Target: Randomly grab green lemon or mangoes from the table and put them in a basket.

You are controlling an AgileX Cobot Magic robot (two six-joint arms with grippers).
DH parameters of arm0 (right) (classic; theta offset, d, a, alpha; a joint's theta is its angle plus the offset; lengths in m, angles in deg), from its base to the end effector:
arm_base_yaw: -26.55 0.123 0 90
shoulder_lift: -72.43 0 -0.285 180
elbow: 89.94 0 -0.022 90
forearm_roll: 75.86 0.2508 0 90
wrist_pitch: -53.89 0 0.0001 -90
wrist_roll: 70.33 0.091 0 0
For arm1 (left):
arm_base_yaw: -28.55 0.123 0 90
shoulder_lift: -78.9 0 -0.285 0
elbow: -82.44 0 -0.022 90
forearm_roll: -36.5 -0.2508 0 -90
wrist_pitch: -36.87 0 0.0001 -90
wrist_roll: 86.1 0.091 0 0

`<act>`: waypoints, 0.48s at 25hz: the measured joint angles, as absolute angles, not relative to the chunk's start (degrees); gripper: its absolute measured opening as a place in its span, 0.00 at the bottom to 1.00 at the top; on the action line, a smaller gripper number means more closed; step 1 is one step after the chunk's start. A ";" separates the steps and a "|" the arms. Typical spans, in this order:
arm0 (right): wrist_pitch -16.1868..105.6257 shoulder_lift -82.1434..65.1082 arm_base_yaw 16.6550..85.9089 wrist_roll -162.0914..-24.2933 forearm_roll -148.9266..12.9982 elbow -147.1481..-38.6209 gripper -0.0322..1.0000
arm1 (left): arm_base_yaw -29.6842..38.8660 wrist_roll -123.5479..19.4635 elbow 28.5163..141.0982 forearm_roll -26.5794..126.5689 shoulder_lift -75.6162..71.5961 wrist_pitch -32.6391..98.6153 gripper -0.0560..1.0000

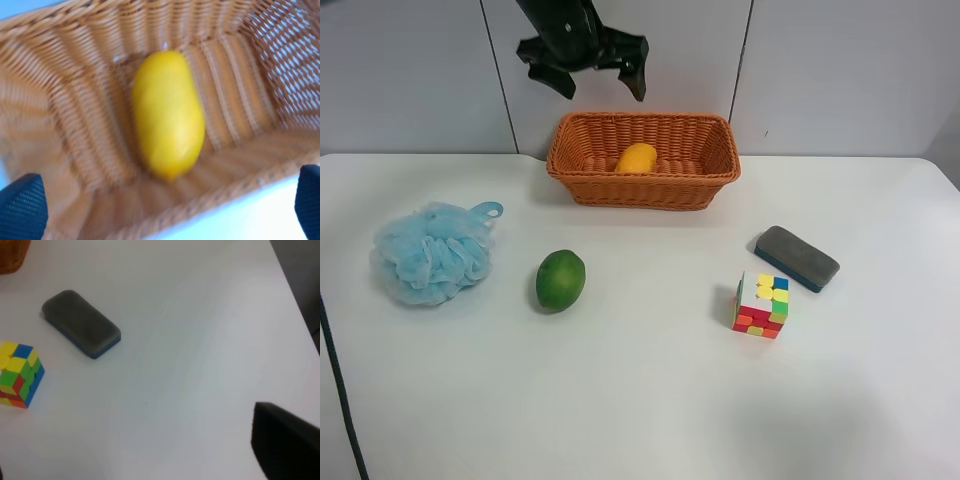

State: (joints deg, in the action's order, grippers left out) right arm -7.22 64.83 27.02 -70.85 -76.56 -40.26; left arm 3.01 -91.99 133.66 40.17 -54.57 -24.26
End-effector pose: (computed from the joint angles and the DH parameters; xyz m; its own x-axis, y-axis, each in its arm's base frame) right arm -0.0034 -0.0010 0.2714 -0.4754 -0.0189 -0.8796 -0.0059 0.9998 -0.0183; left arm 0.4451 -0.2184 0.3125 -0.7787 0.2245 -0.5859 0.3600 0.9246 -0.1242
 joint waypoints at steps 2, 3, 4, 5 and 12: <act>-7.22 64.83 27.02 -70.85 -76.56 -40.26 0.99 | 3.01 -91.99 133.66 38.89 -50.62 -28.16 0.99; -7.22 64.83 27.02 -70.85 -76.56 -40.26 0.99 | 3.06 -91.99 133.66 38.38 -48.71 -30.43 0.99; -7.22 64.83 27.02 -70.85 -76.56 -40.26 0.99 | 3.06 -91.99 133.66 38.01 -46.99 -31.34 0.99; -7.22 64.83 27.02 -70.85 -76.56 -40.26 0.99 | 3.06 -91.89 133.66 37.94 -45.66 -31.87 0.99; -7.22 64.83 27.02 -70.85 -76.56 -40.26 0.99 | 3.06 -89.96 121.15 37.79 -31.47 -32.27 0.99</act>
State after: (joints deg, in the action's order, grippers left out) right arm -7.22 64.83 27.02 -70.85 -76.56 -40.26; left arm 3.06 -89.96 121.15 37.79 -31.47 -32.27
